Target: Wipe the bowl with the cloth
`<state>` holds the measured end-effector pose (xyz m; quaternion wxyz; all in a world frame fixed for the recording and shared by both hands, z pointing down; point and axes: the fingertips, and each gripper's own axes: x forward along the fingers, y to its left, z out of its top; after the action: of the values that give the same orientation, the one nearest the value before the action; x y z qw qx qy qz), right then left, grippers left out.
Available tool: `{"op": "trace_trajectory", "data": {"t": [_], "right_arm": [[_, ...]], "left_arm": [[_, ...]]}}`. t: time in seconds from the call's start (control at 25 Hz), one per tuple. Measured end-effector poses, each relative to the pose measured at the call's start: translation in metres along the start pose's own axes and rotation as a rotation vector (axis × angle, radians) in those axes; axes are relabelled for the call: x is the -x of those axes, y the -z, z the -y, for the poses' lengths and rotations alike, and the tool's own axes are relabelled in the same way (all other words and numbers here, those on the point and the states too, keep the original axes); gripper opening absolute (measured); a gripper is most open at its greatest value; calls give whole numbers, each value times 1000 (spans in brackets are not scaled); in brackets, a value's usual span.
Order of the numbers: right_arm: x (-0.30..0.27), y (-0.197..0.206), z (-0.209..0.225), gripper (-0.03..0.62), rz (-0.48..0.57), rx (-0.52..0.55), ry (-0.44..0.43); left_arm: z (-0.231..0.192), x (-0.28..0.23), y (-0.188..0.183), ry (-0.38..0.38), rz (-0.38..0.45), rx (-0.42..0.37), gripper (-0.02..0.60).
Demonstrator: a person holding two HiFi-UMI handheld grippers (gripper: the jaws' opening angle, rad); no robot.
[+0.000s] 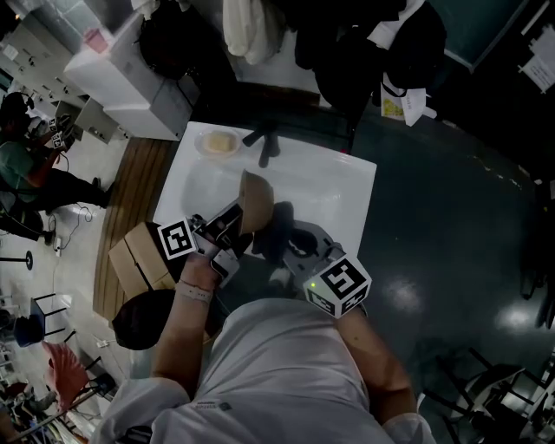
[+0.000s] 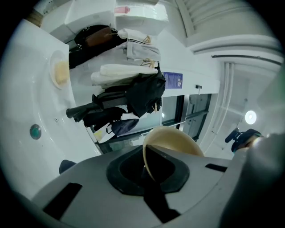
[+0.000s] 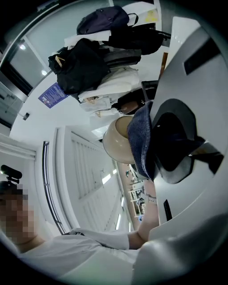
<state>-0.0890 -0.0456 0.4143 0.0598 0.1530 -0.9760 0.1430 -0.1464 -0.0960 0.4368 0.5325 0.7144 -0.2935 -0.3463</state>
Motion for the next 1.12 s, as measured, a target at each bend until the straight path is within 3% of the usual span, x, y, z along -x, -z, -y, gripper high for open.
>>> {"op": "trace_trajectory", "data": {"t": [0.2, 0.44, 0.88, 1.12], "right_arm": [[-3, 1, -18, 43, -7, 3, -72], [-1, -21, -30, 43, 86, 60, -91], [47, -55, 34, 43, 259, 26, 139], [92, -54, 72, 43, 289, 29, 306]], "left_arm": [[-17, 8, -6, -76, 55, 16, 21], [-27, 9, 0, -197, -1, -123, 21], [-35, 13, 2, -383, -77, -418, 21], [-22, -5, 11, -417, -124, -630, 21]]}}
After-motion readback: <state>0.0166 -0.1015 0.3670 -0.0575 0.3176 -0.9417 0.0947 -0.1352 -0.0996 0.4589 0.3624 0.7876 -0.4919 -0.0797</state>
